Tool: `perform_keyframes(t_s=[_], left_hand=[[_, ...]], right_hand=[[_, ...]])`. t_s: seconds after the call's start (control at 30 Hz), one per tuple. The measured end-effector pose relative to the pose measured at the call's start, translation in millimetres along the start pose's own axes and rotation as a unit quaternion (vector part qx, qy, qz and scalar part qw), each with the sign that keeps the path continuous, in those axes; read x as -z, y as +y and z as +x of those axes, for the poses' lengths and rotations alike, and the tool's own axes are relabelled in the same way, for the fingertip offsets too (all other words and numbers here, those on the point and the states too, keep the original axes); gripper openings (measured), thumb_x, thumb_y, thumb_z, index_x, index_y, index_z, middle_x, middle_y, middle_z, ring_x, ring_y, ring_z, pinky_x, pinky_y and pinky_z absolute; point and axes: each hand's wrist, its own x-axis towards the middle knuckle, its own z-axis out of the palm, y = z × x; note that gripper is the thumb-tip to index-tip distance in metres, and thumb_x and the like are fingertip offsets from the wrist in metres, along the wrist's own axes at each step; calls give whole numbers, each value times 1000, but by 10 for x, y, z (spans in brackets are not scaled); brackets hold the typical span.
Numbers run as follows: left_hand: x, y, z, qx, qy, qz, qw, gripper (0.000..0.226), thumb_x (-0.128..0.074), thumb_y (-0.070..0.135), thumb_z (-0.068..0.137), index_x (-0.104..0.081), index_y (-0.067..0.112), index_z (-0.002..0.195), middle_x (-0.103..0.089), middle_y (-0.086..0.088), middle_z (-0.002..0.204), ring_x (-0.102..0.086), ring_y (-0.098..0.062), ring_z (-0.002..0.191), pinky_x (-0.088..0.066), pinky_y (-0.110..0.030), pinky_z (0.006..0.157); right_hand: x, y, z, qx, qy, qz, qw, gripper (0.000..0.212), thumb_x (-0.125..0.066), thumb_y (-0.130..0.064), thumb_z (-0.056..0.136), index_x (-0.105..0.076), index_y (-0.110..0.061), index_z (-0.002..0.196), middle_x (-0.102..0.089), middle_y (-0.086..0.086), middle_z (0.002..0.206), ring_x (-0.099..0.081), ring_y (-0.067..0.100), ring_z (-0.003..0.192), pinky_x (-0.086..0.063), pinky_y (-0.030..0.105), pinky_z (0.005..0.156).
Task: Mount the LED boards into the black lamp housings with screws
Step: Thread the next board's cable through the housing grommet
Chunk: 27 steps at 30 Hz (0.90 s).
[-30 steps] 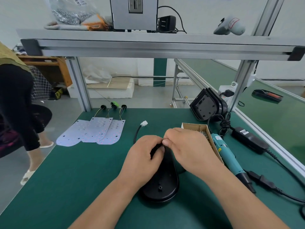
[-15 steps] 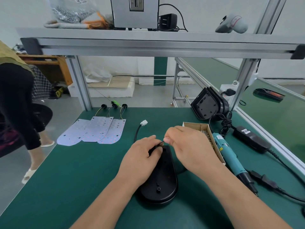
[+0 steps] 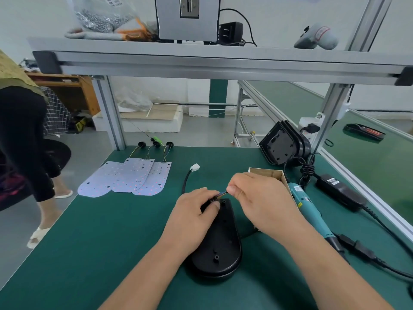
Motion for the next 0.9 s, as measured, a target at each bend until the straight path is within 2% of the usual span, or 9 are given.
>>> perform_keyframes(t_s=[0.07,0.13,0.2,0.3,0.37,0.43,0.6,0.77,0.9], left_hand=[[36,-18,-29,52,-2,-39,998,52,-72,41,98,-55,42,147,-52,36,131,-39,24,126,-30,-10,103],[111,-43,-45,109,1,-33,994,82,-71,54,94,-32,37,164,-38,21,157,-25,4,150,-24,-25,120],[198,-52,-59,154,11,54,986,96,-64,69,88,-23,32,167,-33,7,160,-21,-16,154,-29,-38,121],[308,-23,-92,220,-5,179,959,91,-43,84,78,-39,32,152,-46,5,139,-48,-24,136,-45,-41,95],[312,-16,-96,226,-20,221,948,65,-39,82,77,-55,29,110,-59,11,110,-64,-21,101,-47,-38,76],[296,25,-89,215,-33,251,943,54,-40,80,78,-52,27,85,-61,8,88,-61,-17,78,-43,-36,63],[288,95,-86,237,-45,194,951,60,-48,81,74,-63,24,86,-70,10,78,-66,-10,74,-53,-34,68],[349,128,-90,251,-44,80,964,57,-57,75,69,-61,20,85,-73,7,83,-68,-16,81,-59,-44,88],[321,164,-108,222,-66,129,964,57,-54,78,80,-55,21,82,-63,9,76,-63,-15,75,-50,-35,67]], right_hand=[[57,58,5,-22,-22,-24,999,25,-43,-35,108,-63,-23,99,-64,-6,89,-61,21,84,-51,43,78],[95,86,1,-39,-19,-53,998,26,-42,-34,102,-67,-27,99,-63,-8,89,-61,17,86,-53,40,78],[114,76,-8,-37,-10,-93,995,36,-41,-33,95,-73,-26,111,-67,-8,102,-62,19,98,-53,39,85],[62,-33,12,24,54,-110,992,49,-41,-33,88,-72,-12,120,-68,5,125,-58,33,117,-49,47,98],[-43,-129,20,63,72,-137,986,37,-48,-38,92,-70,-16,113,-66,1,120,-56,32,118,-44,48,101],[-190,-155,15,90,26,-191,977,28,-55,-45,97,-66,-22,109,-66,-4,109,-57,28,112,-39,48,101],[-359,36,66,36,-59,-192,979,7,-60,-29,99,-55,-25,101,-64,-3,95,-64,27,95,-36,41,76],[-411,217,96,-31,-51,-24,998,23,-61,-34,103,-64,-27,125,-68,-2,106,-64,26,102,-51,42,85],[-428,262,115,-48,-33,22,998,25,-67,-33,100,-67,-30,125,-68,-7,112,-65,22,104,-51,39,87]])
